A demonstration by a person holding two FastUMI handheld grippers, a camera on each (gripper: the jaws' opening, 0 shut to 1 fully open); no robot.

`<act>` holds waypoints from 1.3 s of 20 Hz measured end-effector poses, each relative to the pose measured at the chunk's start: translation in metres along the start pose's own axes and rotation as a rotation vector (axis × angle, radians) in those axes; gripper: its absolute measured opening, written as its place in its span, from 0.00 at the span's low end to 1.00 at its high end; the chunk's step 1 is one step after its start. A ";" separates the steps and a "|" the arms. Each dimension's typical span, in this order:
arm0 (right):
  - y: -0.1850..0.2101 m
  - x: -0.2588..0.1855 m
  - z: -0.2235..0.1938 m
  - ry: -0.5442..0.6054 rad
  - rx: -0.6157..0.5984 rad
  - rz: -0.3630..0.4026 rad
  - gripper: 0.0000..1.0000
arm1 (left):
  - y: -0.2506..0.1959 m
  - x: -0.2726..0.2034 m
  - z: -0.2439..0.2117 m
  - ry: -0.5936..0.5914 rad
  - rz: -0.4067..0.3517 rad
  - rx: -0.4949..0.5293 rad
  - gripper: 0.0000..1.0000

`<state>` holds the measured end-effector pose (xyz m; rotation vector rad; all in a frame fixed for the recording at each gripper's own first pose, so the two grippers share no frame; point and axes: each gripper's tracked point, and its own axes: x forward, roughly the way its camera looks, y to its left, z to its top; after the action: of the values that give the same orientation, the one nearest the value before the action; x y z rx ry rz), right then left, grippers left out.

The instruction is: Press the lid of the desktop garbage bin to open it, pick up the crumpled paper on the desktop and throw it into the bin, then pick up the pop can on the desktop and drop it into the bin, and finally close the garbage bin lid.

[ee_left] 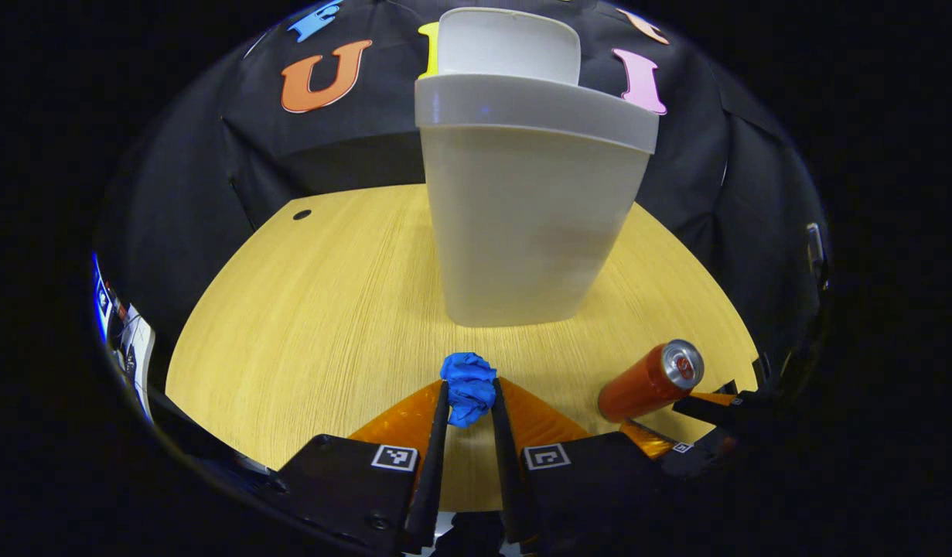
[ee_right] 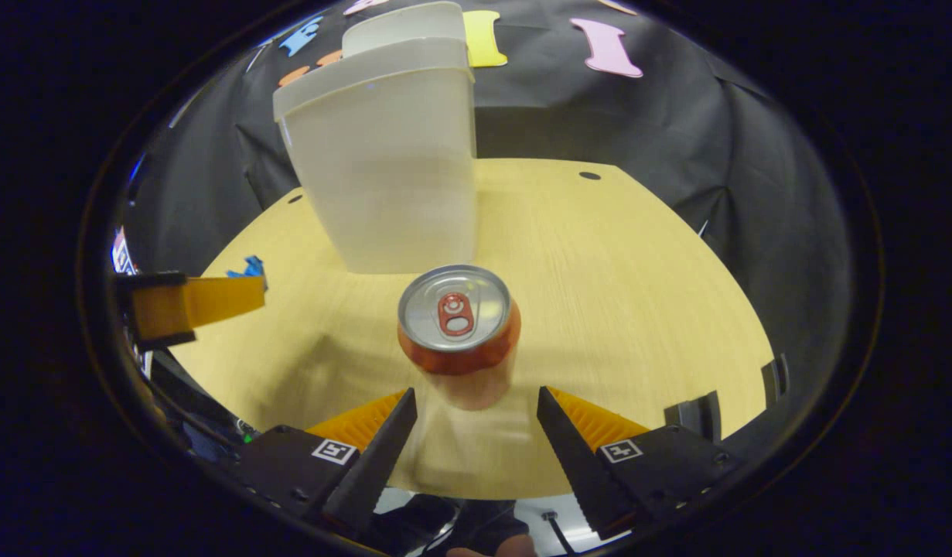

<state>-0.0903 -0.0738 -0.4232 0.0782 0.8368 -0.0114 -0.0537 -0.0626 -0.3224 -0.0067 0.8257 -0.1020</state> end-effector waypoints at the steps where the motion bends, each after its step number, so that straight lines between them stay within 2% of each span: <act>1: 0.001 0.004 0.001 -0.001 0.004 0.000 0.98 | 0.001 -0.003 0.005 -0.002 -0.007 -0.009 0.36; 5: 0.003 0.021 0.007 -0.009 0.007 -0.002 0.98 | 0.005 -0.008 0.024 -0.019 -0.004 -0.059 0.36; 11: 0.010 0.031 0.017 -0.015 0.012 0.015 0.98 | 0.021 -0.017 0.052 -0.095 0.027 -0.029 0.36; 13: 0.010 0.033 0.020 -0.018 0.006 0.017 0.95 | 0.022 -0.021 0.062 -0.123 0.034 -0.033 0.36; 14: 0.009 0.032 0.019 -0.019 0.004 0.017 0.88 | 0.022 -0.023 0.067 -0.142 0.035 -0.036 0.36; 15: 0.010 0.032 0.020 -0.019 0.002 0.019 0.86 | 0.021 -0.025 0.072 -0.158 0.030 -0.033 0.41; 16: 0.013 0.030 0.022 -0.022 -0.005 0.029 0.82 | 0.022 -0.027 0.076 -0.170 0.030 -0.030 0.40; 17: 0.014 0.028 0.025 -0.029 -0.013 0.034 0.84 | 0.024 -0.031 0.082 -0.186 0.032 -0.031 0.40; 18: 0.013 0.026 0.029 -0.037 -0.021 0.033 0.82 | 0.025 -0.032 0.088 -0.204 0.032 -0.033 0.36; 19: 0.014 0.024 0.033 -0.043 -0.025 0.039 0.82 | 0.026 -0.033 0.095 -0.223 0.035 -0.034 0.40; 20: 0.014 0.021 0.036 -0.049 -0.029 0.045 0.81 | 0.028 -0.037 0.102 -0.241 0.041 -0.034 0.35; 21: 0.014 0.016 0.042 -0.055 -0.032 0.048 0.81 | 0.029 -0.039 0.110 -0.256 0.050 -0.031 0.40; 22: 0.014 0.011 0.047 -0.060 -0.036 0.055 0.81 | 0.030 -0.043 0.118 -0.270 0.056 -0.029 0.36; 26: 0.011 -0.011 0.066 -0.088 -0.062 0.051 0.81 | 0.032 -0.057 0.162 -0.362 0.072 -0.027 0.35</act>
<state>-0.0483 -0.0683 -0.3703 0.0397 0.7463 0.0585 0.0298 -0.0312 -0.1723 -0.0202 0.4654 -0.0203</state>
